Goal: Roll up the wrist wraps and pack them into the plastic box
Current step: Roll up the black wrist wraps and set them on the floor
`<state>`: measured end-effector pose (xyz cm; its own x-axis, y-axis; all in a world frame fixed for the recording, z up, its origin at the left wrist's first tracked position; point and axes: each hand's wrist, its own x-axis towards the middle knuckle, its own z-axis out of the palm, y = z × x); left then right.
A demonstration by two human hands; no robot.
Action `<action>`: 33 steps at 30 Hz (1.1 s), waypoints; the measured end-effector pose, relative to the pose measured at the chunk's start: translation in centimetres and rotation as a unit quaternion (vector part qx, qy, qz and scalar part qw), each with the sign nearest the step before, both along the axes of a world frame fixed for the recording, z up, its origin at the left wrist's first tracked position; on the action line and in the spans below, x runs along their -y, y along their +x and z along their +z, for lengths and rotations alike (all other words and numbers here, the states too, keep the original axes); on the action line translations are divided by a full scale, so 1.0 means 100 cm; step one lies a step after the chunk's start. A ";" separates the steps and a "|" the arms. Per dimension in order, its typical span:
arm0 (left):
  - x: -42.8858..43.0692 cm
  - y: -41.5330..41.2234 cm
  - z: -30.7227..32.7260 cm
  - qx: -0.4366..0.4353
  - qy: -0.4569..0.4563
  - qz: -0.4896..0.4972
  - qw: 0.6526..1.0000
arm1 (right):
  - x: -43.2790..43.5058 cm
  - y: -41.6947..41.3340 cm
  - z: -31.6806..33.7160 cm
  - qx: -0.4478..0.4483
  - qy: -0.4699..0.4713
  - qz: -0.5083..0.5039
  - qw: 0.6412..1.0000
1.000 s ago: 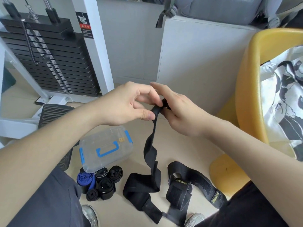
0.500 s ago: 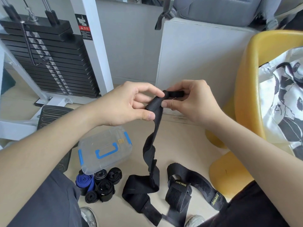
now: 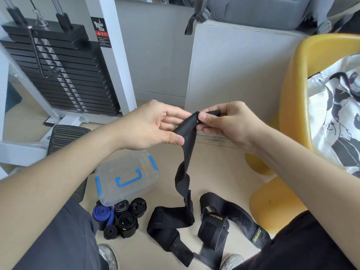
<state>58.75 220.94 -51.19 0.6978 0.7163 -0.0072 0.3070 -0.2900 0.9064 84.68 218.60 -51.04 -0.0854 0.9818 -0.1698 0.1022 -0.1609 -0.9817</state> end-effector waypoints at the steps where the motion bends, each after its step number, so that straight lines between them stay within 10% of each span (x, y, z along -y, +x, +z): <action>1: 0.000 -0.001 0.000 0.000 0.005 -0.005 1.000 | 0.000 0.001 -0.001 -0.004 0.000 0.005 1.000; 7: 0.003 0.000 0.008 -0.029 0.094 0.037 0.995 | 0.000 0.007 0.007 0.084 0.081 0.041 0.992; 13: 0.007 0.004 0.007 -0.069 0.192 0.118 0.972 | 0.010 -0.005 0.013 0.373 0.250 0.119 0.886; 25: 0.009 0.006 0.016 0.093 -0.013 0.144 0.985 | 0.017 -0.017 0.013 0.333 0.372 0.041 0.866; 33: 0.008 -0.001 0.010 0.055 0.030 0.170 0.984 | 0.017 -0.017 0.013 0.403 0.312 0.151 0.847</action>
<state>58.69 220.11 -50.18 0.4127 0.9048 0.1049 0.2968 -0.2425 0.9236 82.98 216.95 -49.73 -0.4516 0.8559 0.2519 0.7232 0.5165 -0.4585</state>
